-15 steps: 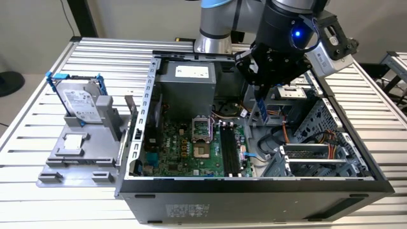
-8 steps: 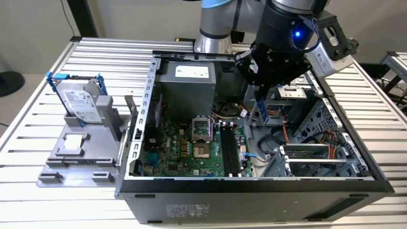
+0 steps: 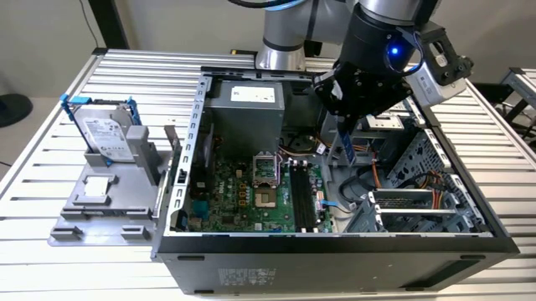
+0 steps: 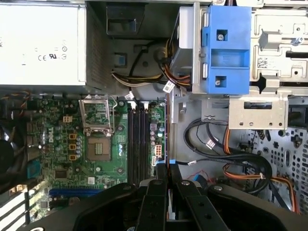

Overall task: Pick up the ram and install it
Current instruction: 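Insert the ram into the slot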

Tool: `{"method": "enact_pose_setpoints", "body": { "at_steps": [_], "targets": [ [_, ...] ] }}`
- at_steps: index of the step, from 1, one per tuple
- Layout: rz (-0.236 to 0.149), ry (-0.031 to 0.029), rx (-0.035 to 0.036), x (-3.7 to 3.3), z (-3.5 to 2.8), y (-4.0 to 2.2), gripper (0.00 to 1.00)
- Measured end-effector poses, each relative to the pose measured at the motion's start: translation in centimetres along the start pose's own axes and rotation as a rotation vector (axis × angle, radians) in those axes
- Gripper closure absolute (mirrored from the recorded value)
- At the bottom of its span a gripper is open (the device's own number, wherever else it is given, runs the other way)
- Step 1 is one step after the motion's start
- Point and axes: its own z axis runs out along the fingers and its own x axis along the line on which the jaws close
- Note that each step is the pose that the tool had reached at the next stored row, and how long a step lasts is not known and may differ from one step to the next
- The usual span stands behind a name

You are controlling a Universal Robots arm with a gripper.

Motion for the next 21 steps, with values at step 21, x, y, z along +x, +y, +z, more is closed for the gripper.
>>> {"method": "enact_pose_setpoints", "body": {
  "at_steps": [21],
  "targets": [
    [0.0,-0.0001,0.0026,0.03,3.77,-0.13,1.0]
  ]
}}
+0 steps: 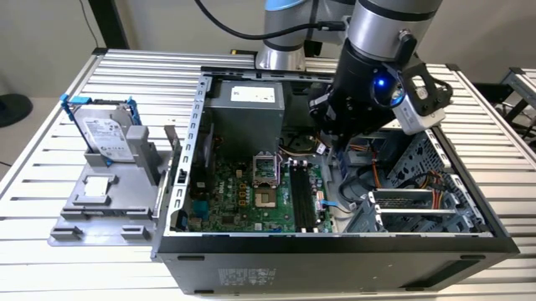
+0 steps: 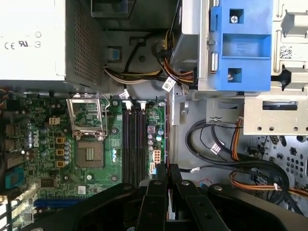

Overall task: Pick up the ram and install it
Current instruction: 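Insert the ram into the slot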

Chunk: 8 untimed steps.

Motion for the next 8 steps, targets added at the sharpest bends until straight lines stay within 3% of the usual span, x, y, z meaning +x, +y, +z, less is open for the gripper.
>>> {"method": "enact_pose_setpoints", "body": {
  "at_steps": [8],
  "targets": [
    [0.0,0.0,0.001,0.23,1.45,-0.05,1.0]
  ]
}}
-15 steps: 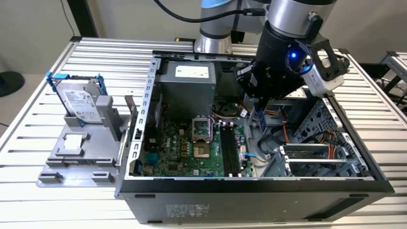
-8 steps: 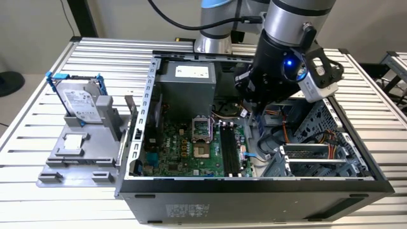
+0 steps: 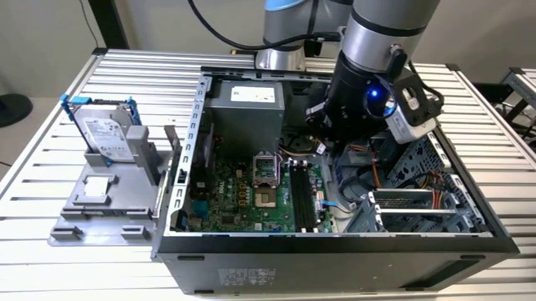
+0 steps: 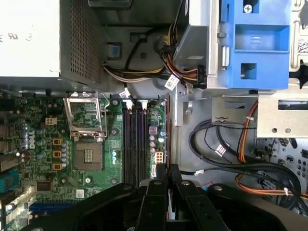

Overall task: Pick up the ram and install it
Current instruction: 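Insert the ram into the slot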

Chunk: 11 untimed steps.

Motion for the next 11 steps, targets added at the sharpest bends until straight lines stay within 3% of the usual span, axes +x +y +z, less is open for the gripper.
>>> {"method": "enact_pose_setpoints", "body": {
  "at_steps": [11],
  "targets": [
    [0.0,-0.0001,0.0,0.16,2.01,-0.07,1.0]
  ]
}}
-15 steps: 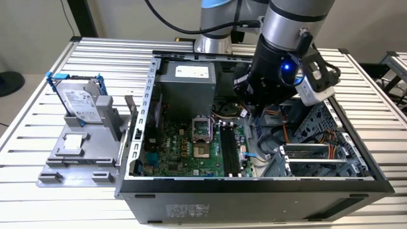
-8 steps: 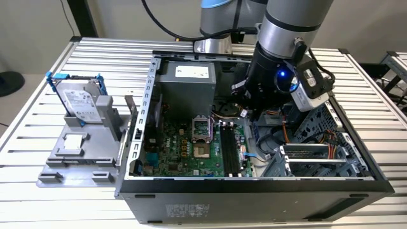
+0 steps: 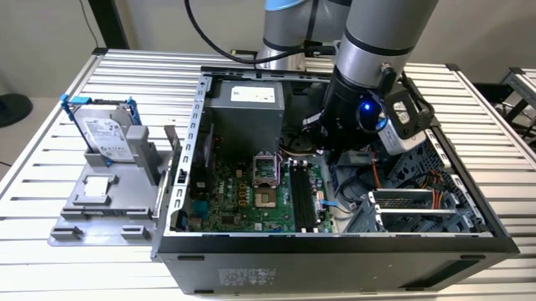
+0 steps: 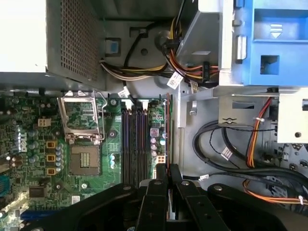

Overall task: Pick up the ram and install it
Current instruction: 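Insert the ram into the slot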

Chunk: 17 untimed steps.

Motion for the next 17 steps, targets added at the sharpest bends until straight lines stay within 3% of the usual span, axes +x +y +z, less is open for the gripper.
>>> {"method": "enact_pose_setpoints", "body": {
  "at_steps": [9,17],
  "targets": [
    [0.0,0.0002,0.0002,0.14,1.62,-0.07,1.0],
    [0.0,0.0006,0.0002,0.73,2.94,-1.01,1.0]
  ]
}}
